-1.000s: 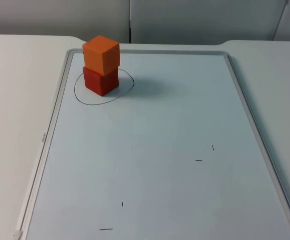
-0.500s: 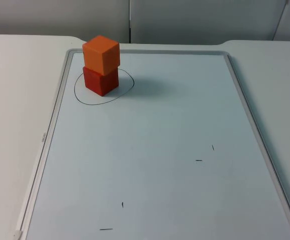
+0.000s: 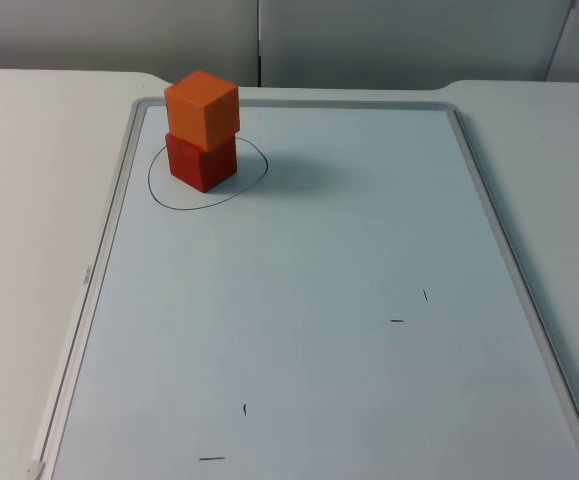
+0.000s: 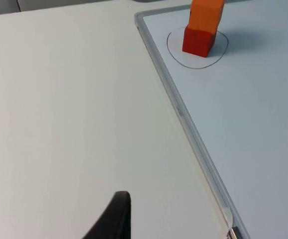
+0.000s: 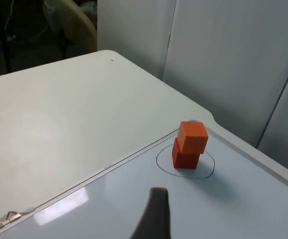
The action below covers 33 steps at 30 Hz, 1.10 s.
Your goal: Pick up one cube with the left hand and another cube with the right hand. First place the cube in the right hand at the target position, then stack the cube in the left hand on top.
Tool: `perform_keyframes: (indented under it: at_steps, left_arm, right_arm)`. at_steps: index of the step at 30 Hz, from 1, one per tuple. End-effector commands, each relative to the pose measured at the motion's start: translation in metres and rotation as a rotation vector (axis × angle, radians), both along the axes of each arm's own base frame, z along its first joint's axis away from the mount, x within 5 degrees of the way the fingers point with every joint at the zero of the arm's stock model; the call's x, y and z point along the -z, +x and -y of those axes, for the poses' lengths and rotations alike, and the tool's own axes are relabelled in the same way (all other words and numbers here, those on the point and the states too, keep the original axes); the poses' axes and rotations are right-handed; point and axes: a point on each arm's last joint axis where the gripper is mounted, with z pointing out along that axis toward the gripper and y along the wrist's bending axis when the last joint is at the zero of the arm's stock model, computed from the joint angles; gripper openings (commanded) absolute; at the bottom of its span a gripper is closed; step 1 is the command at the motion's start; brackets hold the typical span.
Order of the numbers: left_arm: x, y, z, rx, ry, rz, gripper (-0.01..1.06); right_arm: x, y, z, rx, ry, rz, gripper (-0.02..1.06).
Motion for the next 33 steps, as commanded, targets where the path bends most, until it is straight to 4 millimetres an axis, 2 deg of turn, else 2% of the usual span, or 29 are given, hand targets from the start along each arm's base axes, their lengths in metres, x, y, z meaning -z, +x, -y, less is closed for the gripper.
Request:
perform_keyframes:
  at_steps: [1,13,17,29,31,33]
  left_arm:
    - [0.0,0.002,0.001,0.005,-0.009,0.025,1.05]
    - [0.002,0.003,0.003,0.026,-0.002,0.036,1.05]
    - [0.002,0.003,0.005,0.06,0.011,0.039,1.05]
    - [0.002,0.003,0.005,0.063,0.012,0.04,1.05]
    - [0.002,0.003,0.005,0.063,0.012,0.04,1.05]
    - [0.002,0.003,0.005,0.063,0.012,0.04,1.05]
  right_arm:
    - [0.001,-0.005,0.004,0.002,-0.006,-0.001,0.73]
    - [0.004,-0.034,0.036,0.096,-0.011,0.011,0.73]
    - [0.008,-0.05,0.049,0.112,-0.014,0.014,0.73]
    - [0.017,-0.055,0.055,0.139,-0.057,-0.075,0.73]
    - [0.022,-0.056,0.059,0.173,-0.068,-0.095,0.73]
    - [0.036,-0.057,0.062,0.206,-0.052,-0.109,0.73]
